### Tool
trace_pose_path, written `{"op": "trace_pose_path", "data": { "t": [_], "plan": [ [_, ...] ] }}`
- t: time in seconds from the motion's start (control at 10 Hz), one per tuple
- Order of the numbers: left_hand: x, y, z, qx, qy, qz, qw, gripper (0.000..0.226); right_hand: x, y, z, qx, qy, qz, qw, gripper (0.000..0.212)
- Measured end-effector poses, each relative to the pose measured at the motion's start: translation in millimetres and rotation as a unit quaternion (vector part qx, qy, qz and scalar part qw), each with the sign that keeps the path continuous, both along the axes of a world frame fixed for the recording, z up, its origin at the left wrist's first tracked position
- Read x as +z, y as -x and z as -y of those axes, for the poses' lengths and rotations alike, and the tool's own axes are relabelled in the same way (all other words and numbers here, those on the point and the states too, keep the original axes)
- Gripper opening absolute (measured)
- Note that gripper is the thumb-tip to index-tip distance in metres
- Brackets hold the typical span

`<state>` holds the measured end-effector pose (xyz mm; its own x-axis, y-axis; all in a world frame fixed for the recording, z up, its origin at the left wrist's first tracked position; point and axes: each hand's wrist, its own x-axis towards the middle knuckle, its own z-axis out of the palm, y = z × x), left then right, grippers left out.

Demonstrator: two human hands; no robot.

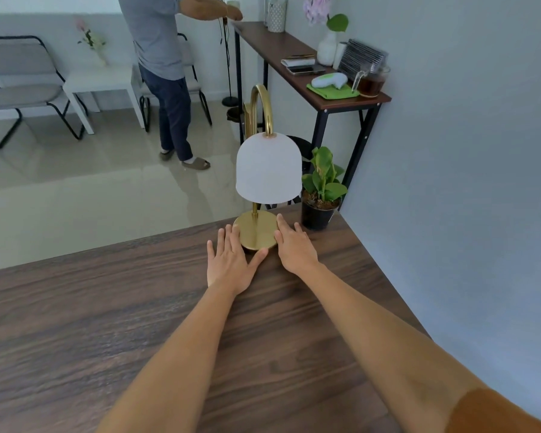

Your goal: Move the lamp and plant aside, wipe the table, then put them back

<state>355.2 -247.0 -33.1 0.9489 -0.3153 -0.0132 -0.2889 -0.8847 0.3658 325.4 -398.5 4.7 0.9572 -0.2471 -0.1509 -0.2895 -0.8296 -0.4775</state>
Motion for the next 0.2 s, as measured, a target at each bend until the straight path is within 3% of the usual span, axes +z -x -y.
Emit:
{"op": "trace_pose_path", "data": {
  "t": [0.2],
  "plan": [
    [5.1,6.8,-27.8,-0.053,-0.005,0.004,0.999,0.091,-12.6,9.2,5.9,0.018,-0.055,0.035,0.998,0.055]
  ]
}}
